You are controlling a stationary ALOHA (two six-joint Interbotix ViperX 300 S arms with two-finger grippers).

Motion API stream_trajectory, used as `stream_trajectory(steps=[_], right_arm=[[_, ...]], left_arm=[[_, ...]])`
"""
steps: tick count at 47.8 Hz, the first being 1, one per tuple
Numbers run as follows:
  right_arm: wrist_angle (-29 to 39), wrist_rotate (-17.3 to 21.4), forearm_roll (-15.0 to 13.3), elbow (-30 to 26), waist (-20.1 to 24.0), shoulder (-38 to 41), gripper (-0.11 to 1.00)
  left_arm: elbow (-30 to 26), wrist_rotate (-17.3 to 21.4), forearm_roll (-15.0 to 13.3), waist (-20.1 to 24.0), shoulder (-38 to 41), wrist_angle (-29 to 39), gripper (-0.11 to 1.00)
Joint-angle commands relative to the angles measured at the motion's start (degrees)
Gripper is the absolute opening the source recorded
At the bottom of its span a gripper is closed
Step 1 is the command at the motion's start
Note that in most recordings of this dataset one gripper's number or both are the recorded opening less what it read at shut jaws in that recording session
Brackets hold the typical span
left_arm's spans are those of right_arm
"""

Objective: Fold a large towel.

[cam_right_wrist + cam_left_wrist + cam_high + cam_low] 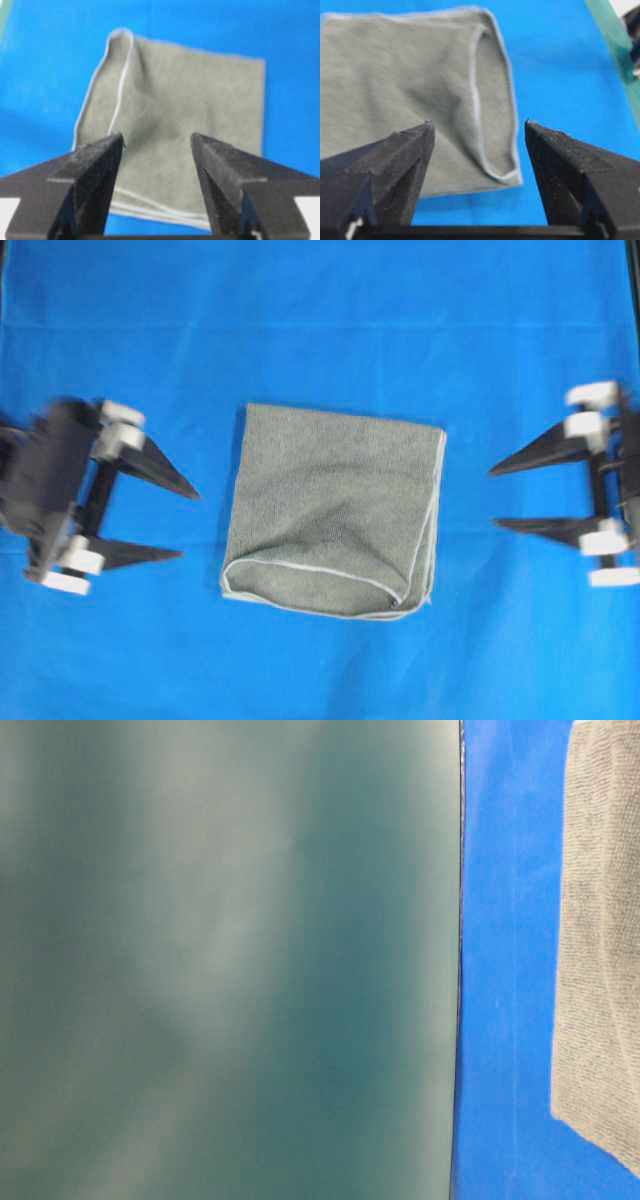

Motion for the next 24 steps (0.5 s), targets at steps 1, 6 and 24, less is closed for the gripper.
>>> stream_trajectory(steps=[1,6,24], right_arm=[[-0.7,0.09,-2.02,1.93,0.26,-6.15,0.6],[-2.37,0.26,-4.22,5.8,0.09,-12.39,0.6],[-8.7,3.6,-4.92,21.27,-9.76,-31.2,0.59]], left_arm=[[2.29,0.53,0.09,1.49,-5.19,-2.02,0.69],[6.77,0.53,0.09,3.52,-11.95,-3.52,0.69],[22.41,-0.7,-0.44,9.14,-30.32,-6.24,0.69]])
